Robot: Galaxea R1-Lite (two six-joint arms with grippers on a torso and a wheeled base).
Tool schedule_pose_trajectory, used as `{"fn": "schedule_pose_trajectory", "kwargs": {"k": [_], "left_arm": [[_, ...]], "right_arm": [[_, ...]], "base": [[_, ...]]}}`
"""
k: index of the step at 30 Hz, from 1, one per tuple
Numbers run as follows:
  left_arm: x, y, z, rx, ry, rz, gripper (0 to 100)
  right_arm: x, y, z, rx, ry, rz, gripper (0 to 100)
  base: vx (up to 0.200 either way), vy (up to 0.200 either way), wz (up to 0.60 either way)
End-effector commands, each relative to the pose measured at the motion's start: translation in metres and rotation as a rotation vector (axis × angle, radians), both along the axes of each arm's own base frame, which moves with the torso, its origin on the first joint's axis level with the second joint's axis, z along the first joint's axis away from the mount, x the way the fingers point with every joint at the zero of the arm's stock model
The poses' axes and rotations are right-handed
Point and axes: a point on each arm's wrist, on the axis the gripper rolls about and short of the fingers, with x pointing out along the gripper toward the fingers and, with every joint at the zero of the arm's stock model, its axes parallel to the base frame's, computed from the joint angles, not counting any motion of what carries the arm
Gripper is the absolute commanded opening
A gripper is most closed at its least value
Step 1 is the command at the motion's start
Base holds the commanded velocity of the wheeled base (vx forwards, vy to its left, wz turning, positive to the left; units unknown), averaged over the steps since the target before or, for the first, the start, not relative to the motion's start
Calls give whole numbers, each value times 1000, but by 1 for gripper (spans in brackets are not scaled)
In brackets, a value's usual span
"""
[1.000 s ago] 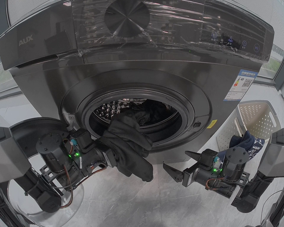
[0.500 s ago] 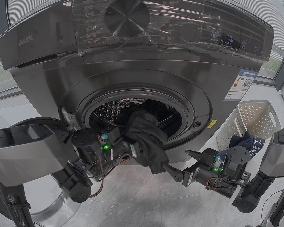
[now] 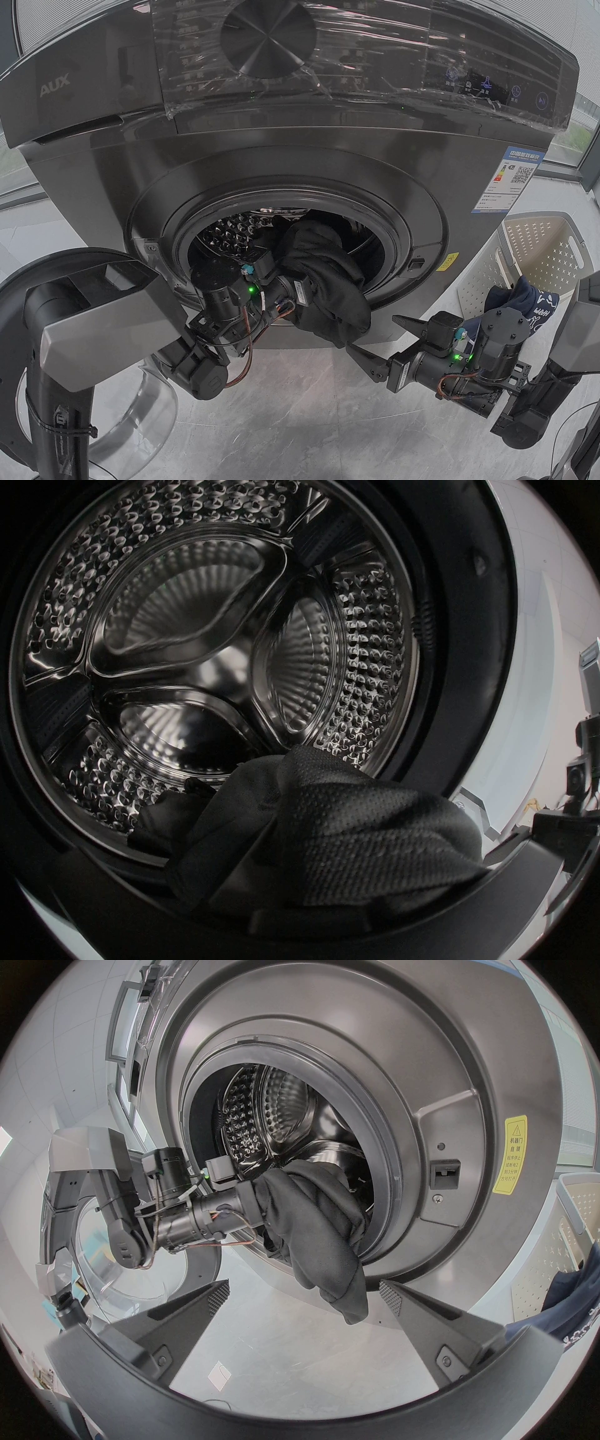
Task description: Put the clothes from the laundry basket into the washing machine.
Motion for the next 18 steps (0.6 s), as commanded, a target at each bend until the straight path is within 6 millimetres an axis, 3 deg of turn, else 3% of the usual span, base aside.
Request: {"fn": "schedule_pose_trajectory", "kwargs": {"k": [1,5,8,18], "left_arm": [[31,2,-5,-7,-2,59,0],[55,11,12,-30,4,128,0],[62,9,22,-53,1,135,0],[86,-3,23,-98,-32,194,0]], "right_arm": [[0,1,-1,-3,5,1,100],[0,0,-2,-4,6,0,100],[1,0,-3,-6,9,0,100],[0,2,-5,-10,13,6,100]], "base": [[0,0,0],[0,0,0],[0,0,0],[0,0,0]]}}
